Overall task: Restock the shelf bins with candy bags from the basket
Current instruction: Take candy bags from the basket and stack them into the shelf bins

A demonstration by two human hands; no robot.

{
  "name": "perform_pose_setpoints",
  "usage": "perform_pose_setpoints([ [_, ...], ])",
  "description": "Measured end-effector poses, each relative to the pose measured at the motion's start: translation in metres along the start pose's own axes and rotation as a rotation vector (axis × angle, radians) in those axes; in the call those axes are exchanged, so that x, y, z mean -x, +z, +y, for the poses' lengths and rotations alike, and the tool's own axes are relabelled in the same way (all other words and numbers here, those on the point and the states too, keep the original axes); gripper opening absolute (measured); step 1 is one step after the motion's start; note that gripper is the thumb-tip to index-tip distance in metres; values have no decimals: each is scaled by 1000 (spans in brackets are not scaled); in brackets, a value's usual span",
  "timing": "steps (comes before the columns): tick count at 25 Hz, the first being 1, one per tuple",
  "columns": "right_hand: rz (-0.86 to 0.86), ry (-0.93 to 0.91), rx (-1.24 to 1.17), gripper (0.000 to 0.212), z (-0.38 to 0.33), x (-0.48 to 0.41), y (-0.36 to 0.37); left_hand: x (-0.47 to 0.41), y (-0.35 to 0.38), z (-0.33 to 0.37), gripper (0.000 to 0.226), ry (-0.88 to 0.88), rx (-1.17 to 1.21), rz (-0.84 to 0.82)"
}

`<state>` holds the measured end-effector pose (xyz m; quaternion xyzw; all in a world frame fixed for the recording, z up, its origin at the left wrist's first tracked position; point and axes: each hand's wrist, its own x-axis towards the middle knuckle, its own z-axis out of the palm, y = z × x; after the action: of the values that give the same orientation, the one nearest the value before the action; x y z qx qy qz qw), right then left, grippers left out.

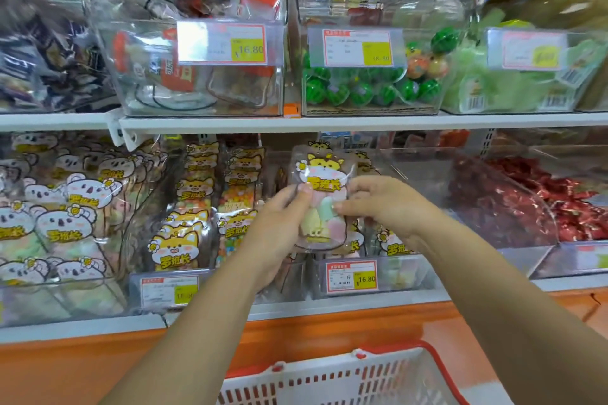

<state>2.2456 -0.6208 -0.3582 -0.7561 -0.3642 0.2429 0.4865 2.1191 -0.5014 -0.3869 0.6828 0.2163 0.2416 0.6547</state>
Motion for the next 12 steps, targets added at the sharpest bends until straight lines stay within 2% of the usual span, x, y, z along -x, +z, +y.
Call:
perform_pose_setpoints([
  [1,58,9,-34,21,2,1,-5,-2,1,0,32,78,-169,8],
  [4,211,53,-11,23,10,5,-30,-17,-2,-4,37,429,-912,79],
  [6,157,74,97,20,16,7,-38,-27,-1,-8,41,452,-1217,-11],
  [9,84,112,364,23,22,6,-30,-36,1,-15,41,304,-1290,-174],
  [12,89,132,218,26,21,7,-30,-44,-4,-13,29,222,-1126,-242],
])
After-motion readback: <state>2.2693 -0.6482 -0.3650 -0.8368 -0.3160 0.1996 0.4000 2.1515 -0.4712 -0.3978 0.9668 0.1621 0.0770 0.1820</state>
